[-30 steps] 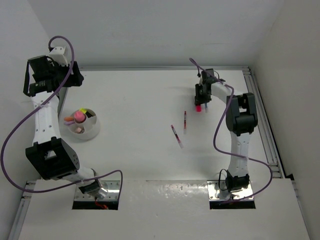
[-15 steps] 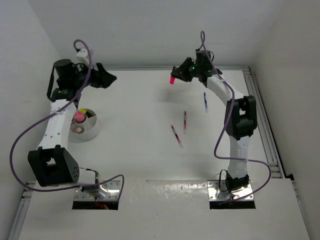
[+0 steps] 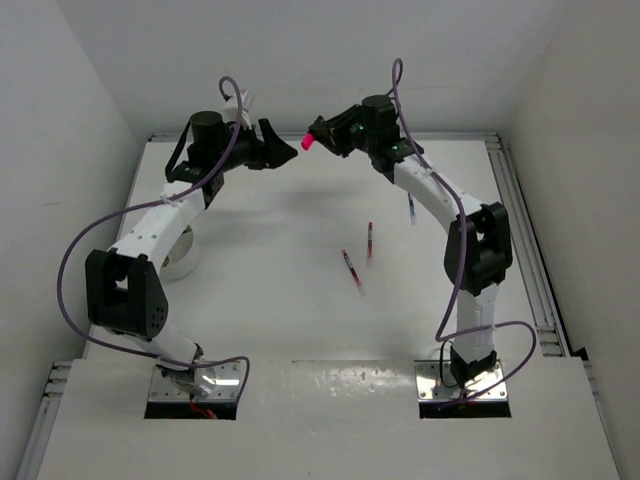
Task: Sort the stationery into containers
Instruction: Pick up the pen from the center of the board.
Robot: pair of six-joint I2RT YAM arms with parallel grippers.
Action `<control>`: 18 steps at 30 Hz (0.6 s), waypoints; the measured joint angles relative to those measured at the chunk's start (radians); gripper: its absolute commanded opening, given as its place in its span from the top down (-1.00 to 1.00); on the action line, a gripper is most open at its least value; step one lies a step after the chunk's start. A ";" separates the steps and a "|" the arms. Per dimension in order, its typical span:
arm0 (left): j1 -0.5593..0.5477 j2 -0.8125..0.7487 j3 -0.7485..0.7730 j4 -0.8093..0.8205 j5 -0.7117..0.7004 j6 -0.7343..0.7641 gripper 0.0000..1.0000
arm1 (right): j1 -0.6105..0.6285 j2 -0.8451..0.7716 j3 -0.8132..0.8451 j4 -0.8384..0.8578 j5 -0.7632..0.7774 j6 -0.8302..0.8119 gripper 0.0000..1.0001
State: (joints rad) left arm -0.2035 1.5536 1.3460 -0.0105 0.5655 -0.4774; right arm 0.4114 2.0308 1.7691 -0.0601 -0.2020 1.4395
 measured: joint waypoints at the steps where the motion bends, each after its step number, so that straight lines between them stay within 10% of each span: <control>1: -0.001 0.009 0.005 0.001 -0.012 -0.014 -0.39 | 0.006 -0.007 -0.009 0.002 0.019 0.006 1.00; 18: -0.026 0.032 0.005 0.088 -0.063 -0.111 -0.23 | 0.071 -0.088 -0.065 0.000 0.134 0.060 1.00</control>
State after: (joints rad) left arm -0.2295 1.5856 1.3514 0.0776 0.5022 -0.5888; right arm 0.4828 1.9427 1.7042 -0.0605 -0.0677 1.4994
